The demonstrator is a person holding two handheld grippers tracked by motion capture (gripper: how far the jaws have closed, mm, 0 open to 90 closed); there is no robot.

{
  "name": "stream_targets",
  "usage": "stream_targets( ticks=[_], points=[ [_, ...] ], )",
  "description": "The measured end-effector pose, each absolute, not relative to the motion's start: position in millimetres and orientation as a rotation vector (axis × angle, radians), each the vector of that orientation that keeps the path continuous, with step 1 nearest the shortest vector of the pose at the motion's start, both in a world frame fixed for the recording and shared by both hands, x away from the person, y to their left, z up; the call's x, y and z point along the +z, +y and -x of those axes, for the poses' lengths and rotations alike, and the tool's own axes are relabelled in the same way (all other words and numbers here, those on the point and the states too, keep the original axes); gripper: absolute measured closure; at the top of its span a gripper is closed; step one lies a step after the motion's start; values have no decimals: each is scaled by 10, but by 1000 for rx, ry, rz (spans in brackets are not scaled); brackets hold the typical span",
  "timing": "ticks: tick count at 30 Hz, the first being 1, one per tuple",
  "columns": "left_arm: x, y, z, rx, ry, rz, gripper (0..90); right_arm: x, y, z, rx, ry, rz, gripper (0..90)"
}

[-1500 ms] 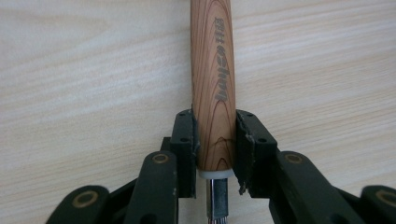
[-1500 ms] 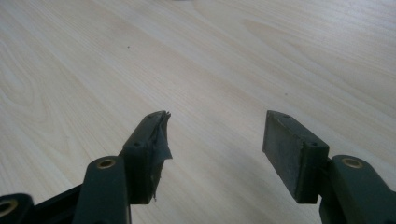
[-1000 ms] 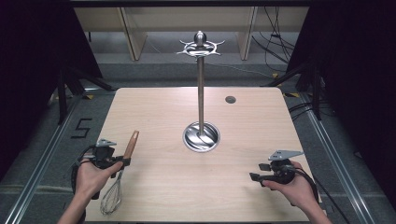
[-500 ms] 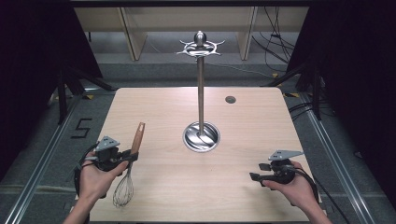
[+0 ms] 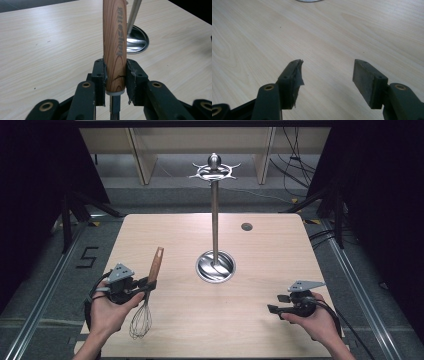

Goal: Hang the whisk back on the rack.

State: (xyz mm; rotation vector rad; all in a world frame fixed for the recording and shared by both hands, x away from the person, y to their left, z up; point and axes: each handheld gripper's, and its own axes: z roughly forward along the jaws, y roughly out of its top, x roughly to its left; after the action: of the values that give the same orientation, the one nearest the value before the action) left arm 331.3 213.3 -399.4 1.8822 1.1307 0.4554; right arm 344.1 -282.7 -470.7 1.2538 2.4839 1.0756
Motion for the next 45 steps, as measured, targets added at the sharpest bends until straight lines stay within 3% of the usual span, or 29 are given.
stream_targets(
  ticks=[45],
  points=[
    [-3608,1803,-3371,485,1008,-1838,701,-4701,-2831,-3438,1093,2471,-1257,409]
  ],
)
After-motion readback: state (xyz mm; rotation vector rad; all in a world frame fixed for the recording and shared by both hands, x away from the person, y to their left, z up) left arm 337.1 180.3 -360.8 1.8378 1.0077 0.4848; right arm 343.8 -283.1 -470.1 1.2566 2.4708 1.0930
